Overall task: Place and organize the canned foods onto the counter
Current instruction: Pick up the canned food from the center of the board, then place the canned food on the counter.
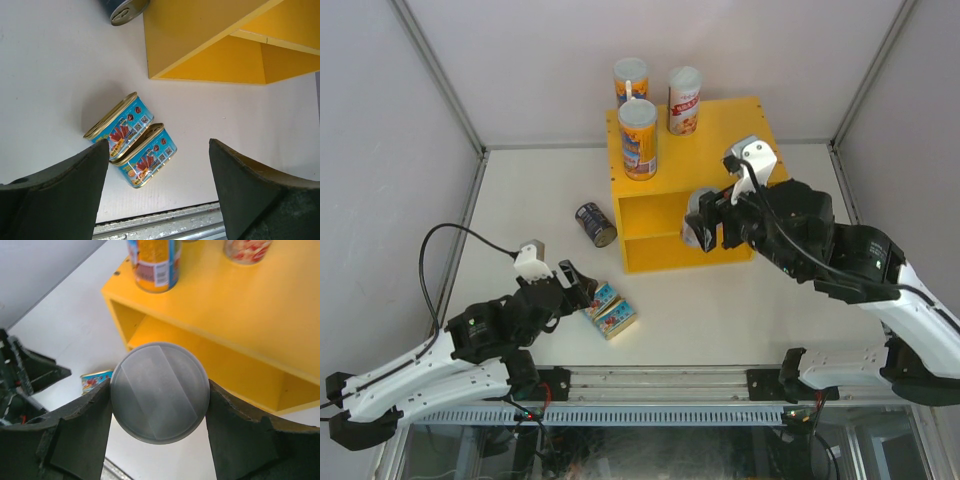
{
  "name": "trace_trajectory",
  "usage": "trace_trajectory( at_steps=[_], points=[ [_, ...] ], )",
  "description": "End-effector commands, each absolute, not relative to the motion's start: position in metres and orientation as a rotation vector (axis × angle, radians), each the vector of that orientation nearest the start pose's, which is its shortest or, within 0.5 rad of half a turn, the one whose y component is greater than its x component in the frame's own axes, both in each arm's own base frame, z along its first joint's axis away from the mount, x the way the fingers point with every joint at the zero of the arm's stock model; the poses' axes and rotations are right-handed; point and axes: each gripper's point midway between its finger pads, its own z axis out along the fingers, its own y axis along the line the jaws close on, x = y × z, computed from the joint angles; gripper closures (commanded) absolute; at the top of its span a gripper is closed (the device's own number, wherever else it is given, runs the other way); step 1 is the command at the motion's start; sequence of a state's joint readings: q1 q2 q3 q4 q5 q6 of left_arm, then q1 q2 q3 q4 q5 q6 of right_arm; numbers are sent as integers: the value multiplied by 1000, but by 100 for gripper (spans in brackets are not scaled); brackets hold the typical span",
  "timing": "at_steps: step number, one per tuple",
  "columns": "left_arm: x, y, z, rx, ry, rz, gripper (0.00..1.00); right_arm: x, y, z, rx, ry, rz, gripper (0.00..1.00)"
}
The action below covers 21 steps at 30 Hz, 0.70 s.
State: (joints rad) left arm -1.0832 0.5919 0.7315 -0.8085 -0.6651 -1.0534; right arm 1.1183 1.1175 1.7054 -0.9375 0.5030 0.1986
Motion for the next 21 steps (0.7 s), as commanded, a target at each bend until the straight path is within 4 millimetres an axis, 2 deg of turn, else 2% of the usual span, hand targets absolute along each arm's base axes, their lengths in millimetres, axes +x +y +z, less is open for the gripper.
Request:
trace_trajectory(
  at_steps=[1, 5, 13, 21],
  points=[
    [170, -151, 197, -311, 2087, -568, 16, 211, 207, 478, -444, 1685, 439, 100],
    [170, -152, 195, -311, 2087, -570, 16, 227, 207, 498, -423, 1655, 433, 100],
    [169, -150, 193, -312, 2089, -568, 16, 259, 207, 519, -390, 1624, 410, 100],
    [168, -151, 186, -307, 2107, -564, 16, 294, 211, 524, -370, 1631, 417, 100]
  ],
)
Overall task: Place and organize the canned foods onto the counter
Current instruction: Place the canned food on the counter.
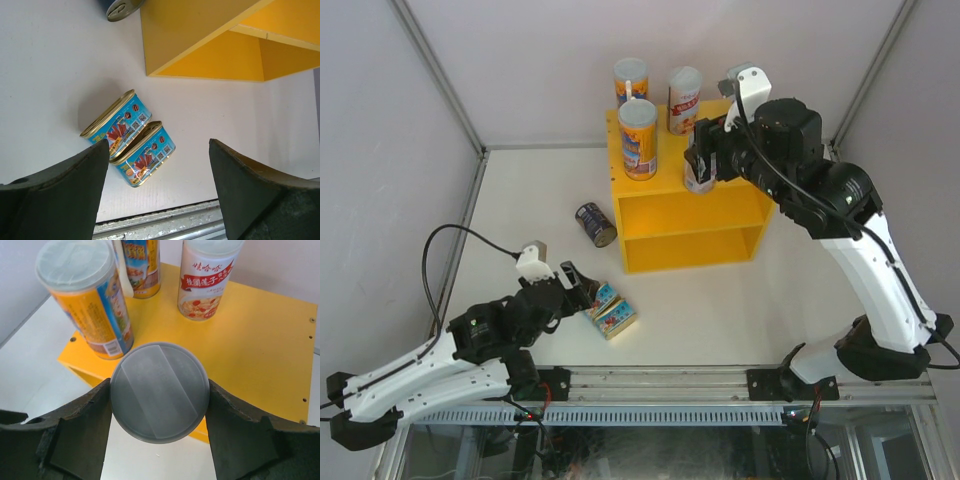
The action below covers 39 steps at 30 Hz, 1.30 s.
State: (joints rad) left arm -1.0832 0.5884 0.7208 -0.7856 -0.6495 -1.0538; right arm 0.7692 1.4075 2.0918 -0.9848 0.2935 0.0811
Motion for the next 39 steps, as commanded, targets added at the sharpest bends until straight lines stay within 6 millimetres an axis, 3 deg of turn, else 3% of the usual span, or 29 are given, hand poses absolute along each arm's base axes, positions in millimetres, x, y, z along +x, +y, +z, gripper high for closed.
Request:
trace_trajectory(
  at_steps=[1, 12, 21, 39],
  points=[
    [168, -152, 184, -304, 2111, -559, 16, 298, 212, 524, -368, 1631, 420, 100],
    [171, -157, 181, -306, 2121, -569, 16, 339, 220, 522, -349, 1648, 433, 100],
    [173, -161, 179, -314, 2123, -581, 16, 366, 228, 506, -353, 1691, 434, 100],
    [172, -158, 174, -333, 2130, -576, 16, 389, 229, 481, -336, 1736, 443, 100]
  ],
)
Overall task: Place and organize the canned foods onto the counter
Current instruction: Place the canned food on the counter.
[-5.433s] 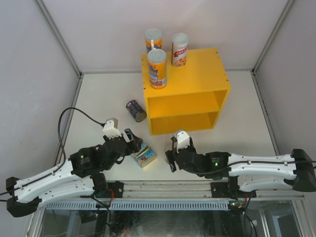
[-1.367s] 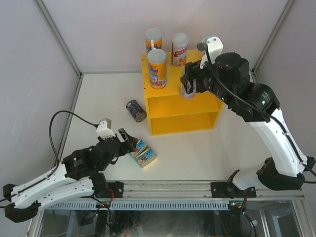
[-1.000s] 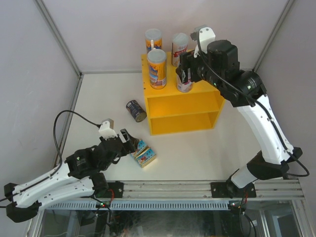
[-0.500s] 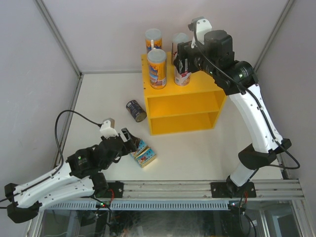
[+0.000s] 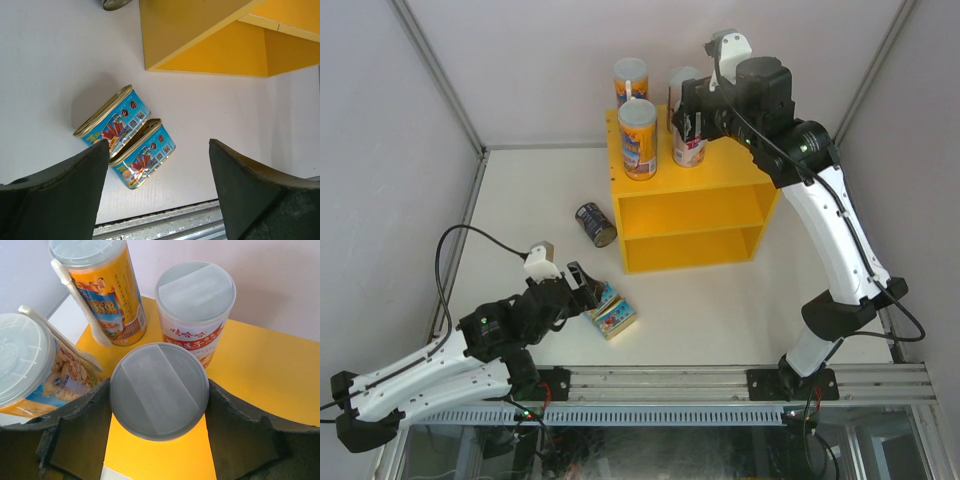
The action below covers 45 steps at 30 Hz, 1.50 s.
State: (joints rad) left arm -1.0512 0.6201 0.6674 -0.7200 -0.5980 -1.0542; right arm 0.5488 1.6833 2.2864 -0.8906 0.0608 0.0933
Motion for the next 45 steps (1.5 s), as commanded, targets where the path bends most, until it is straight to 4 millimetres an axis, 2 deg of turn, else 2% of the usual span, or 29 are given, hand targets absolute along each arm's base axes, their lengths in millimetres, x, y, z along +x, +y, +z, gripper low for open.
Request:
trace_trajectory(
  at_steps=[1, 11, 18, 20, 22, 27, 36, 41, 45],
  points=[
    [172, -158, 173, -332, 2130, -576, 16, 389, 230, 480, -337, 1739, 446, 100],
    [172, -159, 174, -333, 2129, -578, 16, 386, 233, 473, -343, 1750, 454, 100],
    [172, -159, 173, -330, 2129, -577, 16, 382, 232, 470, -340, 1761, 438, 80],
    [172, -159, 173, -331, 2129, -578, 16, 381, 230, 470, -336, 1762, 428, 78],
    [172, -159, 174, -331, 2128, -578, 16, 379, 229, 469, -338, 1765, 425, 79],
    [172, -159, 174, -331, 2128, -578, 16, 373, 230, 471, -351, 1761, 424, 95],
    [172, -160, 174, -336, 2129, -587, 16, 364, 230, 475, -363, 1753, 411, 95],
    [172, -161, 174, -334, 2129, -591, 16, 363, 232, 470, -369, 1767, 408, 94],
    [172, -161, 175, -336, 2128, -593, 16, 361, 232, 469, -370, 1770, 410, 90]
  ],
)
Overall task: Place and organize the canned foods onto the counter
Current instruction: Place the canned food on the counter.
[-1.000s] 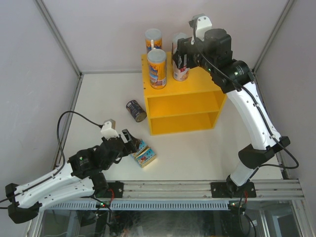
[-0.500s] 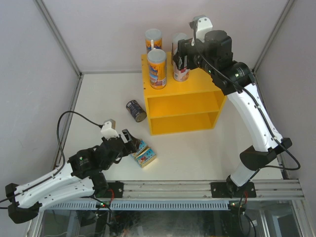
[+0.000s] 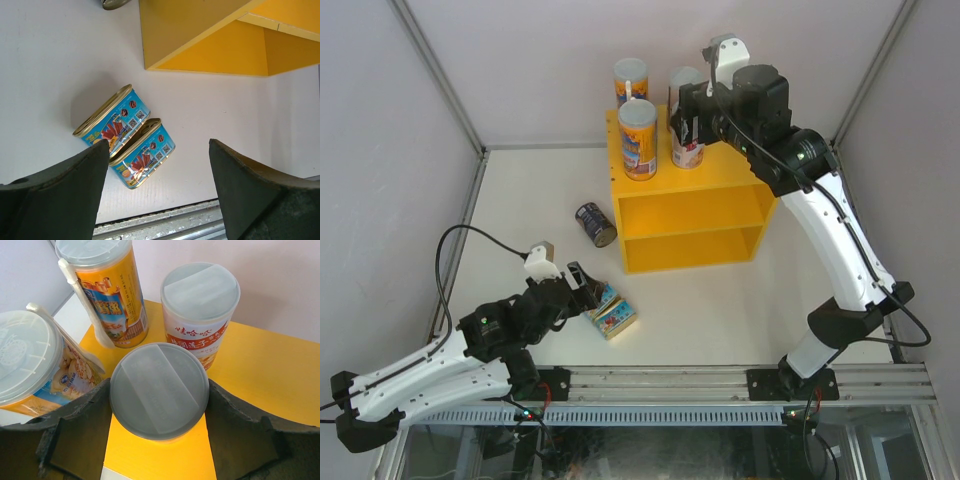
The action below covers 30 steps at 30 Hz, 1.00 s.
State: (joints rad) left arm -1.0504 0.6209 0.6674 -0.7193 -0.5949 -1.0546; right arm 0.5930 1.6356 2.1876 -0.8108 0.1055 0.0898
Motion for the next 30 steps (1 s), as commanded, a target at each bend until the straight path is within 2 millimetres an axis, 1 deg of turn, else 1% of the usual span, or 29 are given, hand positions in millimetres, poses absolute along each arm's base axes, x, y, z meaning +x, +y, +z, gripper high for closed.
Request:
trace_trajectory(
  at_steps=[1, 8, 10, 14, 15, 20, 30],
  points=[
    [172, -160, 175, -334, 2129, -593, 16, 361, 233, 468, -372, 1773, 411, 87],
    [171, -159, 174, -332, 2131, -588, 16, 361, 235, 462, -373, 1789, 410, 53],
    [171, -159, 174, -334, 2130, -589, 16, 362, 235, 461, -370, 1792, 407, 47],
    [171, -158, 173, -329, 2132, -586, 16, 363, 235, 461, -365, 1794, 407, 38],
    [171, -158, 173, -331, 2131, -586, 16, 363, 235, 461, -363, 1793, 405, 33],
    [171, -158, 173, -332, 2130, -586, 16, 363, 235, 462, -362, 1789, 408, 27],
    [171, -157, 173, -332, 2129, -580, 16, 360, 234, 472, -357, 1763, 413, 25]
  ],
)
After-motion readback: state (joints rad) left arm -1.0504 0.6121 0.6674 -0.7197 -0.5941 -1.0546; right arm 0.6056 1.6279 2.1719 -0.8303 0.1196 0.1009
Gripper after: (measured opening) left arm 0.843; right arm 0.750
